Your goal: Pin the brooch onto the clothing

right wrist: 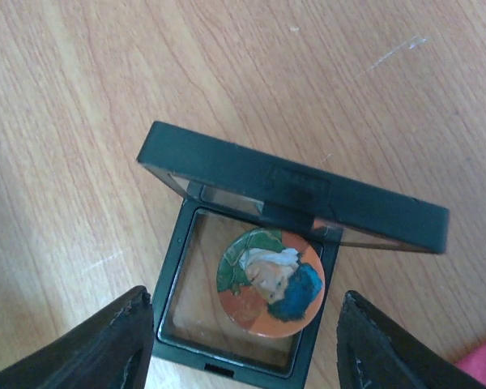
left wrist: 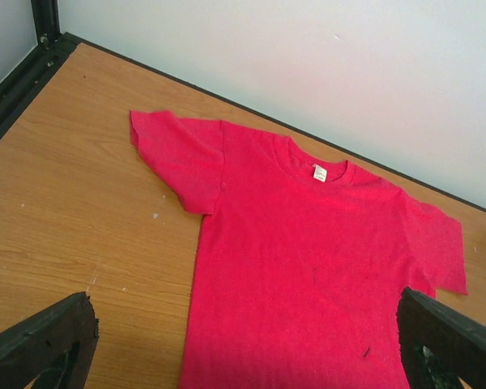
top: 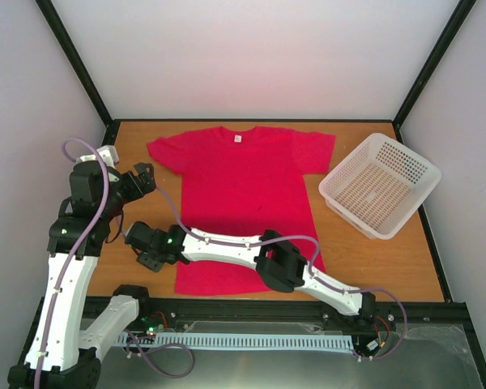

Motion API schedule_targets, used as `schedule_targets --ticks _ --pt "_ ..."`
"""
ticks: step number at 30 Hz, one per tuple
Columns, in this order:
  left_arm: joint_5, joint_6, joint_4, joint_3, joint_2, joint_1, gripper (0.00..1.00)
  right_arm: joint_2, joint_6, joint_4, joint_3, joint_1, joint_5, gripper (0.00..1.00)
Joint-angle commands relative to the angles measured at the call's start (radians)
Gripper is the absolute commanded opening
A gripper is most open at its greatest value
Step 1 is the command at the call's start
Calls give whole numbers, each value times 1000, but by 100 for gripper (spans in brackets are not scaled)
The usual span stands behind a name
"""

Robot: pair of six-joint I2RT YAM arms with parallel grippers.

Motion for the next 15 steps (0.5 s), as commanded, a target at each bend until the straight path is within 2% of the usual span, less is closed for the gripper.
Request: schedule_targets --ticks 1,15 --pt "1 22 0 41 -13 5 100 56 -11 -47 74 -1 36 60" --pt "-3 33 9 32 -12 5 100 130 3 -82 149 -18 31 57"
